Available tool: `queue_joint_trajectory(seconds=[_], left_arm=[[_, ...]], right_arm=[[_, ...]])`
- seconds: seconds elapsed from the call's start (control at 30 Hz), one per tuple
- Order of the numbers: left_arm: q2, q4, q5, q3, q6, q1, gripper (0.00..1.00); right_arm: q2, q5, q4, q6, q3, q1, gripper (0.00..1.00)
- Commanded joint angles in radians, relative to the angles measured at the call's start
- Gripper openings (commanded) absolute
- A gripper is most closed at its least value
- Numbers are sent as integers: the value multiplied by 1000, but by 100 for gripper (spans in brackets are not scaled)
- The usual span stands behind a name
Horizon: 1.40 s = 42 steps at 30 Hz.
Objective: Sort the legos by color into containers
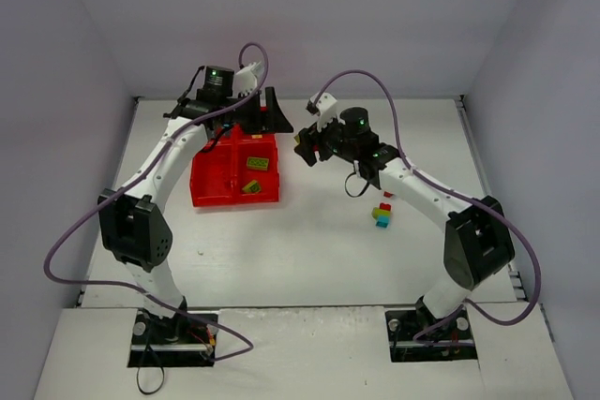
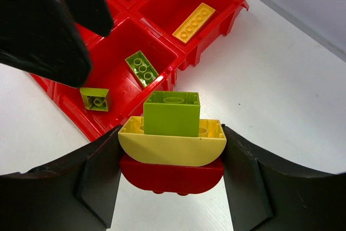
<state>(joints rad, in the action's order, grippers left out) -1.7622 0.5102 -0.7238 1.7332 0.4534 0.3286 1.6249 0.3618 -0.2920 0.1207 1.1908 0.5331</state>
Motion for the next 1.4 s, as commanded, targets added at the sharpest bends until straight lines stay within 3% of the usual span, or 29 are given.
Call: queue_joint_trajectory(seconds=[0.0,0.5,0.6,0.67,0.87,1.37], left_arm=[[-22,-53,-32,58,31,16,63],[-85,-162,-48,60,119,61,62],[-89,-179,-69,54,126,61,50],[-86,-191,-83,43,134,61,32],[-68,-205,-111,16,123,58,12],[-16,-153,-137,37,61,-42,10]], right_arm=[[-74,31,-88,31,15,13,0],[-83,37,-70,31,13,25,0],[-86,34,-68,30,7,27,0],[-89,32,-70,28,3,27,0],[-89,35,-72,23,-5,25,0],[-112,22,-61,17,-94,24,0]])
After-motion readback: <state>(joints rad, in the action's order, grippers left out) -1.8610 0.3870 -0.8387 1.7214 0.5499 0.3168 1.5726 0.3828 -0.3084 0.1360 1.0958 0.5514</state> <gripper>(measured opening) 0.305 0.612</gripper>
